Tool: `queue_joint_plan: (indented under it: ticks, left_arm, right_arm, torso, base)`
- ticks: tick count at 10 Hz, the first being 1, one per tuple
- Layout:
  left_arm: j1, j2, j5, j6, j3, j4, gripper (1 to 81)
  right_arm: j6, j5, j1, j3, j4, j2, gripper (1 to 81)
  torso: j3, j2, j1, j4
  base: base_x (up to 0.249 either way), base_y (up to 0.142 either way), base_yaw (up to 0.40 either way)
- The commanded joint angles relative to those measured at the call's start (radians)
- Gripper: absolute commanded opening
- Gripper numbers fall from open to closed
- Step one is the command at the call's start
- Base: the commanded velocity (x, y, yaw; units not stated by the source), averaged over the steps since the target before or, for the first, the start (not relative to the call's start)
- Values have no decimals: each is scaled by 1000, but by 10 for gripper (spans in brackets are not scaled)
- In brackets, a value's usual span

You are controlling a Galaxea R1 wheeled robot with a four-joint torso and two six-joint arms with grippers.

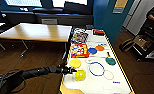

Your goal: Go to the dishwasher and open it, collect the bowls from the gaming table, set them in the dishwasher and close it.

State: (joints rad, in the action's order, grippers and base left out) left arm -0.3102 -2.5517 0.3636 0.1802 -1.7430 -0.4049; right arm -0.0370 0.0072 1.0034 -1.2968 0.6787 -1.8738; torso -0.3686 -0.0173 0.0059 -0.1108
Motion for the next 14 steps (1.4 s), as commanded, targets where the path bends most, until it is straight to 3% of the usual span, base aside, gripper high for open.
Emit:
queue_joint_plan:
  ticks: [1,2,5,6,7,14]
  left_arm:
    - [144,-6,38,-1,8,-22,811]
    - [141,-35,38,-2,-21,-20,811]
    - [139,-158,51,-4,-185,-2,811]
    - [139,-224,115,-5,-290,11,811]
    - [139,-259,130,-8,-339,29,811]
    - [107,-317,124,-13,-395,84,811]
  right_arm:
    - [6,-72,-54,19,-10,62,10]
    - [6,-72,-53,13,-11,55,10]
    - [5,-73,-48,-2,-21,29,10]
    - [5,-73,-48,-8,-21,22,10]
    - [5,-73,-48,-13,-21,20,10]
    - [5,-75,-47,-18,-24,-4,10]
  torso:
    - [51,0,0,0]
    - [19,0,0,0]
    - [35,0,-1,0]
    - [35,0,0,0]
    - [35,0,0,0]
    - [35,0,0,0]
  base:
    - [0,0,0]
    - [0,0,0]
    - [0,0,0]
    - [0,0,0]
    - [0,0,0]
    - [0,0,0]
